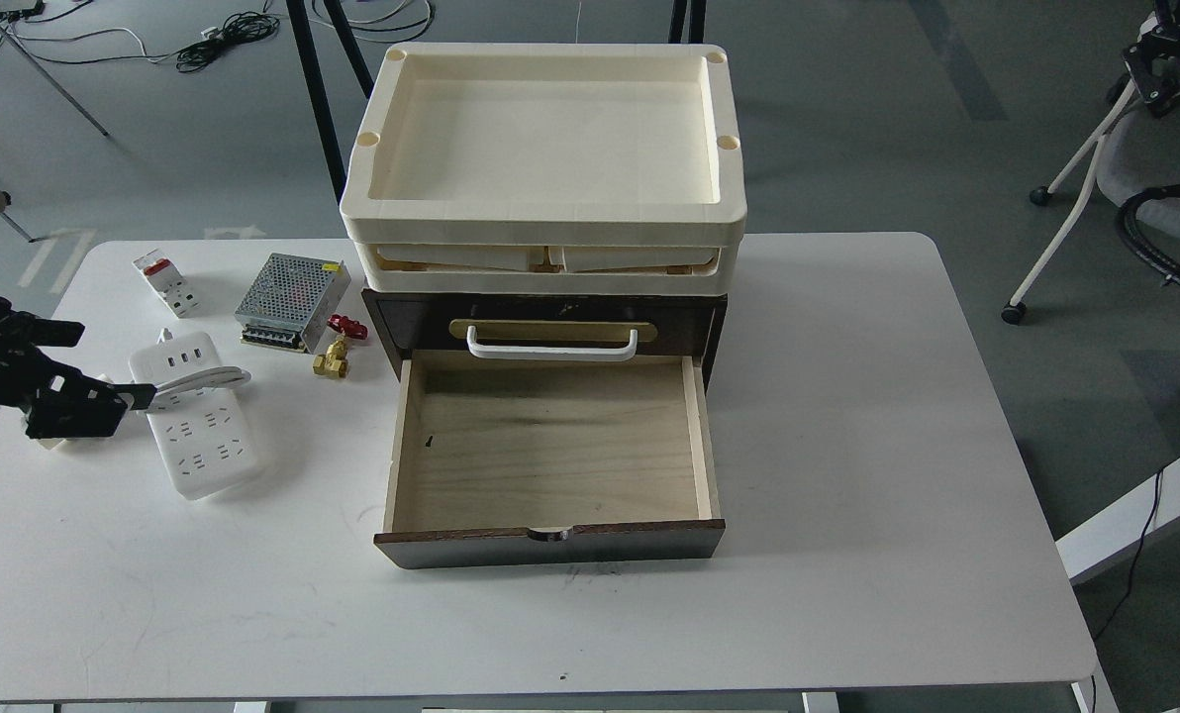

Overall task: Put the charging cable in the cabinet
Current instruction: 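Move the left gripper toward the white power strip, then close the left gripper on the white power strip and lift it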

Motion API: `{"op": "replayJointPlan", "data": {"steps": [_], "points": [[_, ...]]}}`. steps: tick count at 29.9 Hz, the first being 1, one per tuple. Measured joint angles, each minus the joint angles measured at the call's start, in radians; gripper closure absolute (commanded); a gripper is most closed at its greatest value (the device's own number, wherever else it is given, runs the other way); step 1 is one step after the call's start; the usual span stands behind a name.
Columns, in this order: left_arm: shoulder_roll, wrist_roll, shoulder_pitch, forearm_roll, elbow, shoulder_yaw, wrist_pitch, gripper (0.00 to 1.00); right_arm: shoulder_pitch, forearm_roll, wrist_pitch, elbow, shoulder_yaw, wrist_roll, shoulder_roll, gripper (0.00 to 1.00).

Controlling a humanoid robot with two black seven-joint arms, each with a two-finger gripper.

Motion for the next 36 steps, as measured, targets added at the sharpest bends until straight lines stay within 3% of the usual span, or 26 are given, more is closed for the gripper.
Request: {"op": "replayJointPlan", "data": {"steps": [7, 12, 20, 36], "points": [[-0.273, 0.0, -0.011, 0.163, 0.263, 0.003, -0.042, 0.02, -0.008, 0.0, 0.0, 0.001, 0.001, 0.0, -0.003, 0.0], [-0.384, 0.0, -0.013, 0.171, 0.375, 0.004, -0.044, 0.04, -0.013, 0.0, 0.0, 0.001, 0.002, 0.0, -0.008, 0.0], [-0.492, 0.0, -0.021, 0.171, 0.532, 0.042, -0.023, 0.09, -0.025, 0.0, 0.0, 0.001, 0.001, 0.0, -0.01, 0.0], [-0.602, 0.0, -0.024, 0.171, 0.797, 0.143, 0.157, 0.15, -0.031, 0.0, 0.0, 0.0, 0.0, 0.0, -0.01, 0.0]]}}
